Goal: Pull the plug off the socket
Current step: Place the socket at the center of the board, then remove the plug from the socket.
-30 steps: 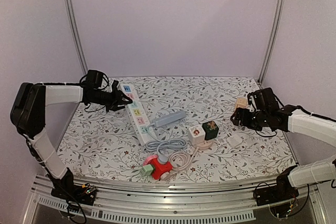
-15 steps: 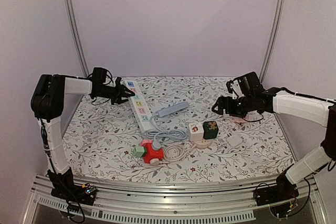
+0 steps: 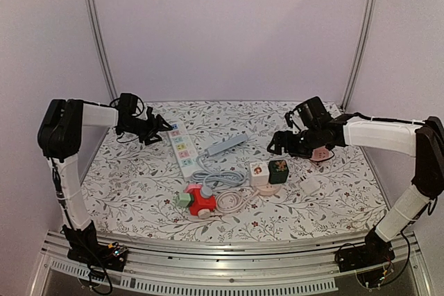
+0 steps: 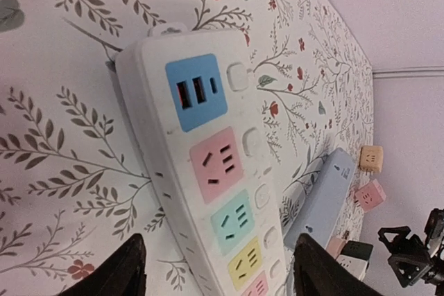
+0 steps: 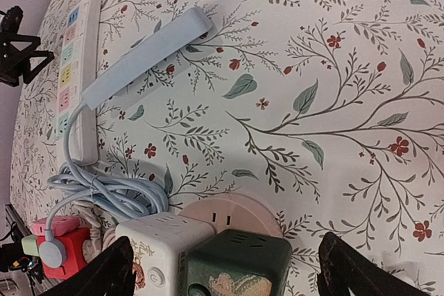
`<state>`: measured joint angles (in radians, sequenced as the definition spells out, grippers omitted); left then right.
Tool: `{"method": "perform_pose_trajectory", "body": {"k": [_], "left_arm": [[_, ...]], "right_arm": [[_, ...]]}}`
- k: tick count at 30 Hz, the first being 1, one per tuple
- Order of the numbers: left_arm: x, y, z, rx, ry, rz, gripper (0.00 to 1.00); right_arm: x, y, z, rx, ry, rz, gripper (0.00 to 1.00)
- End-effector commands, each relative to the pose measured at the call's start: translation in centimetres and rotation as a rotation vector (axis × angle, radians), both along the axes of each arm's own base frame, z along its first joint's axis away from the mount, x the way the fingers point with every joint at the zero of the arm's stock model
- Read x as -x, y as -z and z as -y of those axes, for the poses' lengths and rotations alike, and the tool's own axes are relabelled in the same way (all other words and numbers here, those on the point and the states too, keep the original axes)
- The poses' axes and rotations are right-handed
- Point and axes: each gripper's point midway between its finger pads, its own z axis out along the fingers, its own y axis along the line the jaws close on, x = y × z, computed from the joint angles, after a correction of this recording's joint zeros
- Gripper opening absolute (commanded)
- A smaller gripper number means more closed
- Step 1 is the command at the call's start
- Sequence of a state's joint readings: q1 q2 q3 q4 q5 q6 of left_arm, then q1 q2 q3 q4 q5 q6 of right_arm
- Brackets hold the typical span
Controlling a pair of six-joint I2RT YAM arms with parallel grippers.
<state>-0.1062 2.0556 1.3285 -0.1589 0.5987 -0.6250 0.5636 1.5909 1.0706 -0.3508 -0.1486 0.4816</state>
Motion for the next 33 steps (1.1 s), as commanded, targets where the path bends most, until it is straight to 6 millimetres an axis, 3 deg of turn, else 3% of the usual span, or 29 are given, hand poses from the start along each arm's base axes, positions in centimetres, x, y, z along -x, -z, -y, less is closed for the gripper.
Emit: {"method": "perform_pose_trajectory", "body": {"k": [1, 4, 8, 12, 17, 20, 26, 33], "left_arm": [[0.7, -1.5, -1.9, -0.091, -0.043, 0.04, 0.75], [1.4, -2.5, -2.4, -0.115, -0.066, 0.056, 0.79], [2.5, -5.5, -2.1, -0.1, -0.069, 0.1, 0.81], [4.4, -9.7, -0.7, -0.085, -0.023, 0.153, 0.82], [8.6, -14.3, 1.9, -0.108, 0.086, 0.212, 0.85], [11.3, -15.3, 2.8, -0.122, 0.14, 0.203, 0.85], [16.6, -16.7, 4.4, -0.127, 0.184, 0.229, 0.87], [21.7, -16.1, 8.1, -0.069, 0.19, 0.236, 0.87]], "right_arm": [[-0.4, 0.4, -0.6, 0.004, 0.0, -0.007, 0.9], [-0.5, 0.9, -0.9, 0.011, -0.009, -0.017, 0.89], [-0.1, 1.6, -1.7, 0.017, -0.033, -0.039, 0.83], [1.0, 2.2, -3.0, 0.043, -0.063, -0.035, 0.74], [3.7, 2.6, -5.3, 0.085, -0.109, -0.016, 0.66], [5.9, 2.9, -6.1, 0.108, -0.119, -0.019, 0.65], [9.3, 3.3, -6.0, 0.119, 0.0, -0.026, 0.64], [10.2, 2.5, -4.4, 0.118, 0.096, -0.03, 0.73]]}}
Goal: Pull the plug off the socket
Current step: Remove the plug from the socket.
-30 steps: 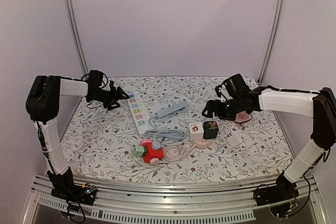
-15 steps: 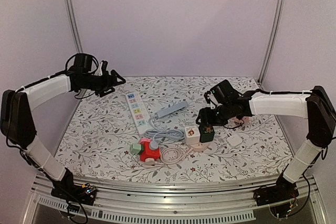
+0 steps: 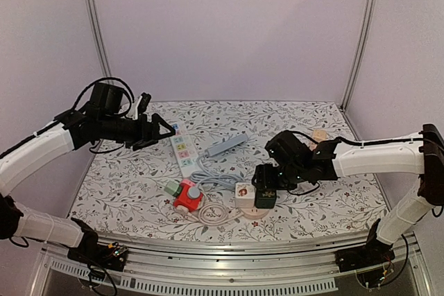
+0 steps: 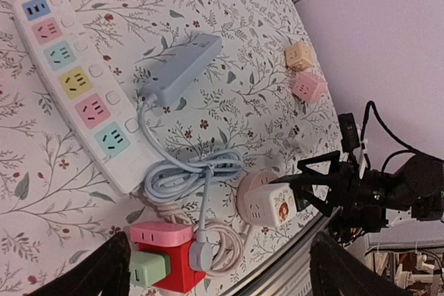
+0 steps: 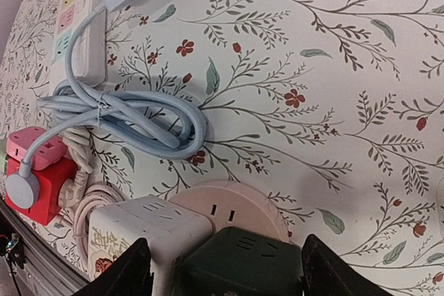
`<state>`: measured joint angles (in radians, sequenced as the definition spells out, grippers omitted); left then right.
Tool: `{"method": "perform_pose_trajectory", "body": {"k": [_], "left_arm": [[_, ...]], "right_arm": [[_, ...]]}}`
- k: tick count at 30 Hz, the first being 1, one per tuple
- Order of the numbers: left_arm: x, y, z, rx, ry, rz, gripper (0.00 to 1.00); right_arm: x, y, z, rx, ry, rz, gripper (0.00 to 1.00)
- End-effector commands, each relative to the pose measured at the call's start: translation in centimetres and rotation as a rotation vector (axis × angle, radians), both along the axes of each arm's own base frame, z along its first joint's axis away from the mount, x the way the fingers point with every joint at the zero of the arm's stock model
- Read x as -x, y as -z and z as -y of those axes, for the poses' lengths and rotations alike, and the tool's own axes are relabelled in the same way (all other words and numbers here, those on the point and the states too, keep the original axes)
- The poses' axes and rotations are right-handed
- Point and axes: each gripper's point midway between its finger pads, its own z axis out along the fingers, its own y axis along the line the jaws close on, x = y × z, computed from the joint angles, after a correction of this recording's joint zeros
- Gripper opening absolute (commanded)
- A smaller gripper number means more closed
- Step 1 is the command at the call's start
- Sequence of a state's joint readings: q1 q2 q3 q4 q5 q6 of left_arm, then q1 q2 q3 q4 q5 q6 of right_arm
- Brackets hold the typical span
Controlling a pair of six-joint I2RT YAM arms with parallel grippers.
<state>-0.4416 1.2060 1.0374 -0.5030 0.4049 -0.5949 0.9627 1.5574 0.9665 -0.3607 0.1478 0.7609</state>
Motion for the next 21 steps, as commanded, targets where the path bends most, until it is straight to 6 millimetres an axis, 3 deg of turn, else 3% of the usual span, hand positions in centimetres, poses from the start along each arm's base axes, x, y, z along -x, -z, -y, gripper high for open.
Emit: {"method": "perform_pose_trajectory", "body": {"k": [1, 8, 12, 21], "left_arm": [[2.9, 1.0, 2.1, 0.032, -0.02, -0.021, 0.88], [5.6, 1.3, 3.8, 0.031, -0.069, -0.005, 0.88], [6.4, 2.1, 5.6, 0.045, -0.069, -0.022, 0.88], [7.8, 4.4, 12.5, 0.046, 0.039, -0.052, 0.84]], "right_arm": [[0.3, -0.7, 2.1, 0.039, 0.097, -0.005, 0.75], [1.0, -2.7, 5.5, 0.149, 0.13, 0.02, 0.81], [1.4, -3.8, 6.5, 0.133, 0.155, 0.031, 0.86], [1.5, -3.9, 4.9, 0.093, 0.146, -0.002, 0.9]]}}
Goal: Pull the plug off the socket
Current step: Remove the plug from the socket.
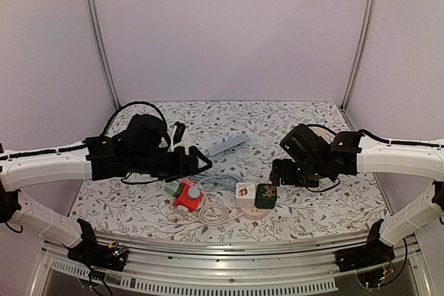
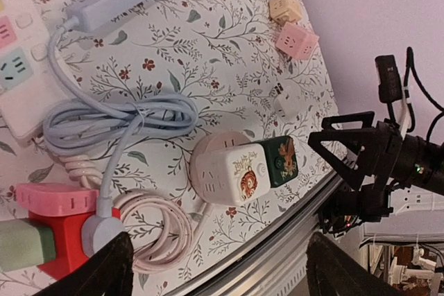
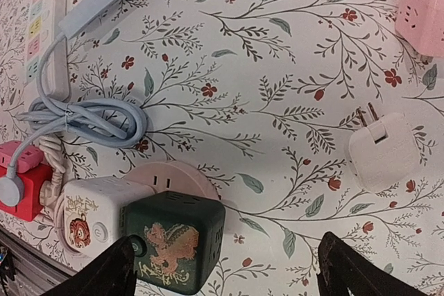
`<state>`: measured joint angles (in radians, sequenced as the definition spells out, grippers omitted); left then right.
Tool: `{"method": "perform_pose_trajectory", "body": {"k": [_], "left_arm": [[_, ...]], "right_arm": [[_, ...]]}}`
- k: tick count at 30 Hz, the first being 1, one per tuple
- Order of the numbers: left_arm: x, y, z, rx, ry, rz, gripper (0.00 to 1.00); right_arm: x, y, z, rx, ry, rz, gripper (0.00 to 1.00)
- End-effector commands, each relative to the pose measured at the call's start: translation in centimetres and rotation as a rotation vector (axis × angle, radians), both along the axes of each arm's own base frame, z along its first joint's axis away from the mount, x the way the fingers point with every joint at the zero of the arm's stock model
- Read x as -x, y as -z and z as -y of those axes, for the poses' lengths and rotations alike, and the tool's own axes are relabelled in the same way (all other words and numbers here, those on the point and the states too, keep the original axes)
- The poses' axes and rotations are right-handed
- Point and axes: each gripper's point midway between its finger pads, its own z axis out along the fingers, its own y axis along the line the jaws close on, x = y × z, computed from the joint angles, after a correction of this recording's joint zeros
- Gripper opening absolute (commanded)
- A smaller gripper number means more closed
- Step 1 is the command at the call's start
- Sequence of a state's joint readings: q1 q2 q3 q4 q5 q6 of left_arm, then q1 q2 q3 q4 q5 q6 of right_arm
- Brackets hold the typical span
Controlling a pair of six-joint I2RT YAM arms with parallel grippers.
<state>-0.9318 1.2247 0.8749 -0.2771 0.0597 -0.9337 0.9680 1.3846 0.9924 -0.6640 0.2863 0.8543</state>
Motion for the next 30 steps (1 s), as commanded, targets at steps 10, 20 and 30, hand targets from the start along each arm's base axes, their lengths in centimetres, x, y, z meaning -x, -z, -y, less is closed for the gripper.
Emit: {"method": "perform_pose_trajectory", "body": {"k": [10, 20, 30], "left_arm": [[0.4, 3.9, 6.8, 0.025, 0.097, -0.063, 0.73], [0.7, 6.8, 8.2, 0.007, 0.129, -0.116, 0.68], [0.8, 8.3, 9.7, 0.014, 0.167, -0.142, 0.64]], "right_arm": [[0.4, 0.8, -3.4, -0.011, -0.038, -0.039, 0.9], [0.8, 1.6, -3.9, -0.018, -0.031, -0.073, 0.88], [1.6, 2.8, -4.7, -0.006, -0.036, -0.108, 0.87]]}}
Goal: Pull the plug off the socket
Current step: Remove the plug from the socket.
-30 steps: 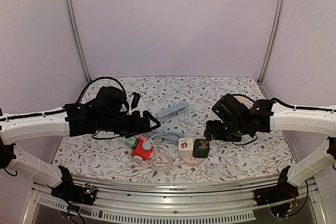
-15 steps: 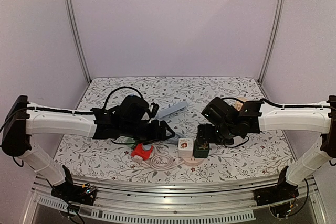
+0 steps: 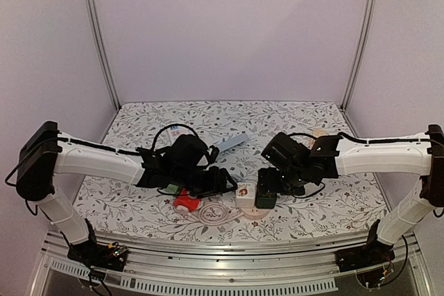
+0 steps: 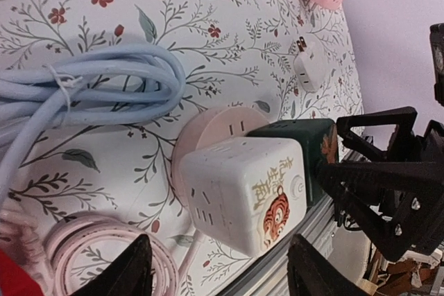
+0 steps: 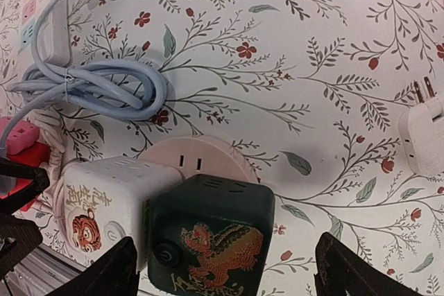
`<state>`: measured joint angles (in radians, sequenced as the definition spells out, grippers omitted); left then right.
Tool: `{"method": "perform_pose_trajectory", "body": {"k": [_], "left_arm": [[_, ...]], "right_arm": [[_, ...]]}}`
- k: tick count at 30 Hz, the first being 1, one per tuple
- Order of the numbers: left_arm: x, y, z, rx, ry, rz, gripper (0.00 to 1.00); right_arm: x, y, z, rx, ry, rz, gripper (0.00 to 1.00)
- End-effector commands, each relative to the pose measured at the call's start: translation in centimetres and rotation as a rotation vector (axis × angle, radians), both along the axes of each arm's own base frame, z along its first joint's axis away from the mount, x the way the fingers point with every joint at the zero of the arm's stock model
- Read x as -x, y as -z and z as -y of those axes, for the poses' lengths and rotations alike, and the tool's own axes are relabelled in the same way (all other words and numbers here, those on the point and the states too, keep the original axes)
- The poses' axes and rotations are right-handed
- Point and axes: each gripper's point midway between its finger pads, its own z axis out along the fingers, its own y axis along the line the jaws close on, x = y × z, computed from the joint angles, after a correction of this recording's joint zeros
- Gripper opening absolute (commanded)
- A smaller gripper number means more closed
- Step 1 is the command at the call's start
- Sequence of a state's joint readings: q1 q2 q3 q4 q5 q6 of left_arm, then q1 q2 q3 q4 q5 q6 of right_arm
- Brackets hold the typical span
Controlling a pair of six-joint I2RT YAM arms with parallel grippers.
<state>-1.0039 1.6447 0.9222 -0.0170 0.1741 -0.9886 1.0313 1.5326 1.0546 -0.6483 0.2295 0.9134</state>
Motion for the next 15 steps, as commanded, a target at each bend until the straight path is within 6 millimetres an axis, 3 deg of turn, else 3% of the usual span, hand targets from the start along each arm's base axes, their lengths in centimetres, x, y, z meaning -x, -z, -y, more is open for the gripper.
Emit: {"method": "perform_pose_trajectory", "body": {"k": [1, 15], "left_arm": [[0.2, -1.0, 2.0, 0.05, 0.041, 0.014, 0.64], [0.2, 1.5, 2.9, 0.02, 0.061, -0.03, 0.58]], "right_arm": [[0.2, 0.3, -1.1, -0.008, 0.004, -0.016, 0.86], [0.1, 1.2, -0.9, 0.035, 0.046, -0.017, 0.81]]}}
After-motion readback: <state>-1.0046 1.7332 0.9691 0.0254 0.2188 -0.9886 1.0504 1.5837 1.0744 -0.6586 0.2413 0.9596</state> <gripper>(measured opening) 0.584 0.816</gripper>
